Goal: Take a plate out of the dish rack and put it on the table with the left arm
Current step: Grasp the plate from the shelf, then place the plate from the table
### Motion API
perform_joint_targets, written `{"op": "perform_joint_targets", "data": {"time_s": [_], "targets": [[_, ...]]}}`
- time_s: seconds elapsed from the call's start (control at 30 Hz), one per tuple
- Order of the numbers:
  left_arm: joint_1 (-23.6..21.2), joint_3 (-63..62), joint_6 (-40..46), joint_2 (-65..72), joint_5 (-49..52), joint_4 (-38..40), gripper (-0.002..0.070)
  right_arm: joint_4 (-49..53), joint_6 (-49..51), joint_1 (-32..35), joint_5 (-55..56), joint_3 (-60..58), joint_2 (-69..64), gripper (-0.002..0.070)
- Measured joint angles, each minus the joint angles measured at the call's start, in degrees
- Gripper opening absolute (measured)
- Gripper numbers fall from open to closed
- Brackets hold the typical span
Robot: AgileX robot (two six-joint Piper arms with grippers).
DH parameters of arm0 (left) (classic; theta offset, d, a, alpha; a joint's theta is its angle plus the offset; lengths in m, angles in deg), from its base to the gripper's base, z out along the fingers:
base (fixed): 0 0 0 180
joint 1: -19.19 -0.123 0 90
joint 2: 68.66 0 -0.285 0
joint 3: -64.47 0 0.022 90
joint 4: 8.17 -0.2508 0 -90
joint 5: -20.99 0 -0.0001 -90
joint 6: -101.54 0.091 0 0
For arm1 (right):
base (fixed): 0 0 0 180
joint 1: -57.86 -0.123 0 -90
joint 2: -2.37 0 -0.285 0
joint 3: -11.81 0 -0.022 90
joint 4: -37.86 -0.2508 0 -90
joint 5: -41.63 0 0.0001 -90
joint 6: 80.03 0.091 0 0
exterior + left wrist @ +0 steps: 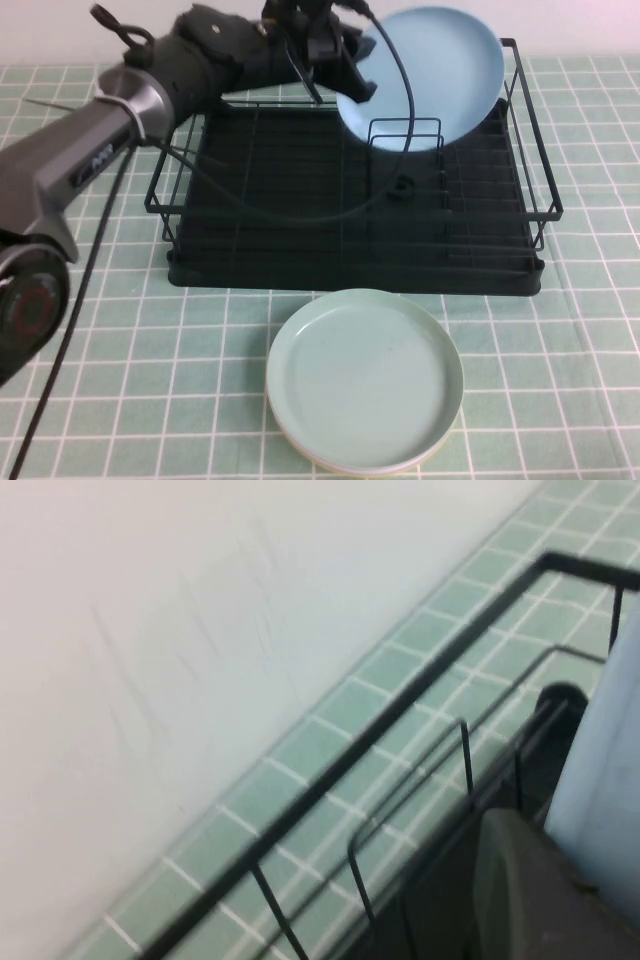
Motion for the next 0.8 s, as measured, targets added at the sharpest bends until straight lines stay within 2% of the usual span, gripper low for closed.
{"op": "perform_joint_targets", "data": {"time_s": [0.2,0.3,0.47,0.63,0.73,0.8], "targets": [[0.00,0.00,-0.63,-6.20,0.38,-1.06,0.0039,0.00,0.00,0.00,0.00,0.00,0.00,-0.0018],[0.00,0.00,-3.86,-10.31,2.37,-4.81,0.0038,0.00,0.00,0.00,0.00,0.00,0.00,-0.0018],[0.00,0.00,-18.81,-17.77,10.03,-18.46,0.0037,0.00,0.00,0.00,0.00,0.00,0.00,-0.0018],[-0.92,-0.23,-37.70,-23.60,26.95,-31.18,0.0037,0.00,0.00,0.00,0.00,0.00,0.00,-0.0018],[-3.52,0.98,-45.40,-24.93,35.87,-31.77,0.0037,0.00,0.00,0.00,0.00,0.00,0.00,-0.0018],[-6.19,4.34,-47.24,-25.21,40.20,-28.57,0.0037,0.00,0.00,0.00,0.00,0.00,0.00,-0.0018]]}}
